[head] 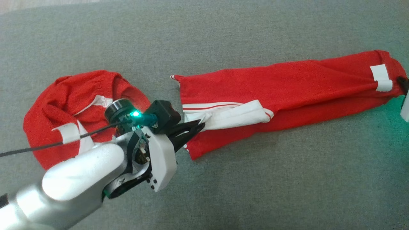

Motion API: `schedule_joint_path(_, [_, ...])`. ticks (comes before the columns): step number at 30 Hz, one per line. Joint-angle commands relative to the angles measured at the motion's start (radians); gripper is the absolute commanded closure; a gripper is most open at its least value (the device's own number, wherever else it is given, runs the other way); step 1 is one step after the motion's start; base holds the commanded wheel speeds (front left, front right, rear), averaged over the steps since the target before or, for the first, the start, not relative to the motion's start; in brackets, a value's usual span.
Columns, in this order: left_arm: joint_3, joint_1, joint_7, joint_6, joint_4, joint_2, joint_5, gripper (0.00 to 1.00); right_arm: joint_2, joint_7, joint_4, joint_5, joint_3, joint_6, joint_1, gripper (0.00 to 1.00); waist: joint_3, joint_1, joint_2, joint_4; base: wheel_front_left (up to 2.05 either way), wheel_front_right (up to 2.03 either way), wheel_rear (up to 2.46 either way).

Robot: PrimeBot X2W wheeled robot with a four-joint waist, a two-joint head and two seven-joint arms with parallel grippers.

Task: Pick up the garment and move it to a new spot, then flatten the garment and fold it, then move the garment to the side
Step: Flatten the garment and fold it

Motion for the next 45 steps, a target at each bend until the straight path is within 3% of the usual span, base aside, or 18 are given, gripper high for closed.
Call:
schedule_joint_path(1, [0.038, -0.018, 0.002, 0.009, -0.018, 0.034, 0.011, 1.0, -0.036, -0.002, -0.031, 0.004, 0.006, -0.001, 0.012, 1.0, 0.003, 0.0001, -0.0001, -0.004, 0.0, 0.0, 0.0])
schedule_joint_path(3, [0.034, -0.008, 0.003, 0.012, -0.009, 0.021, 0.008, 1.0, -0.028, -0.005, -0.037, 0.001, 0.005, -0.001, 0.017, 1.0, 0.008, 0.0001, -0.0001, -0.008, 0.0, 0.0, 0.0])
schedule_joint_path(4, [0.032, -0.005, 0.002, 0.013, -0.001, 0.015, 0.011, 1.0, -0.025, -0.014, -0.04, -0.004, 0.002, -0.001, 0.018, 0.65, 0.01, 0.0001, -0.0001, -0.011, 0.0, 0.0, 0.0])
schedule_joint_path(5, [0.031, -0.002, 0.001, 0.015, 0.01, 0.01, 0.014, 1.0, -0.023, -0.026, -0.041, -0.012, -0.002, -0.001, 0.018, 0.0, 0.012, 0.0001, -0.0001, -0.013, 0.0, 0.0, 0.0])
schedule_joint_path(6, [0.03, -0.001, -0.005, 0.021, 0.023, 0.004, 0.021, 0.36, -0.019, -0.037, -0.041, -0.02, -0.007, -0.001, 0.017, 0.0, 0.014, 0.0001, -0.0001, -0.015, 0.0, 0.0, 0.0])
schedule_joint_path(7, [0.03, -0.001, -0.017, 0.028, 0.037, -0.002, 0.034, 0.0, -0.016, -0.052, -0.041, -0.028, -0.014, -0.001, 0.016, 0.0, 0.015, 0.0001, -0.0001, -0.017, 0.0, 0.0, 0.0])
schedule_joint_path(12, [0.087, 0.002, -0.152, 0.109, 0.13, -0.051, 0.078, 0.0, 0.023, -0.196, -0.086, -0.035, -0.078, -0.001, -0.006, 0.0, -0.001, 0.0001, -0.0001, -0.026, 0.0, 0.0, 0.0])
schedule_joint_path(13, [0.147, 0.009, -0.251, 0.162, 0.17, -0.082, 0.077, 0.0, 0.049, -0.281, -0.129, -0.038, -0.105, -0.001, -0.009, 0.0, -0.012, 0.0001, -0.0001, -0.03, 0.0, 0.0, 0.0])
schedule_joint_path(18, [0.298, 0.044, -0.525, 0.277, 0.251, -0.156, 0.067, 0.0, 0.137, -0.492, -0.263, -0.068, -0.149, -0.001, 0.028, 0.0, -0.048, 0.0001, -0.0001, -0.034, 0.0, 0.0, 0.0])
schedule_joint_path(24, [0.496, 0.163, -0.603, 0.357, 0.267, -0.237, 0.097, 0.0, 0.277, -0.657, -0.397, -0.168, -0.193, -0.001, 0.149, 0.0, -0.082, 0.0001, -0.0001, -0.026, 0.0, 0.0, 0.0])
schedule_joint_path(27, [0.611, 0.272, -0.604, 0.353, 0.239, -0.282, 0.182, 0.0, 0.368, -0.682, -0.448, -0.225, -0.213, -0.001, 0.225, 0.0, -0.088, 0.0001, -0.0001, -0.018, 0.0, 0.0, 0.0])
schedule_joint_path(33, [0.786, 0.476, -0.604, 0.279, 0.237, -0.38, 0.319, 0.0, 0.516, -0.702, -0.489, -0.34, -0.223, -0.001, 0.37, 0.0, -0.096, 0.0001, -0.0001, -0.01, 0.0, 0.0, 0.0])
schedule_joint_path(41, [0.921, 0.57, -0.604, 0.162, 0.279, -0.479, 0.46, 0.0, 0.558, -0.709, -0.472, -0.412, -0.212, -0.001, 0.412, 0.0, -0.088, 0.0001, -0.0001, -0.005, 0.0, 0.0, 0.0])
schedule_joint_path(45, [0.954, 0.561, -0.604, 0.127, 0.289, -0.504, 0.497, 0.0, 0.559, -0.71, -0.471, -0.434, -0.224, -0.001, 0.396, 0.0, -0.076, 0.0001, -0.0001, 0.001, 0.0, 0.0, 0.0])
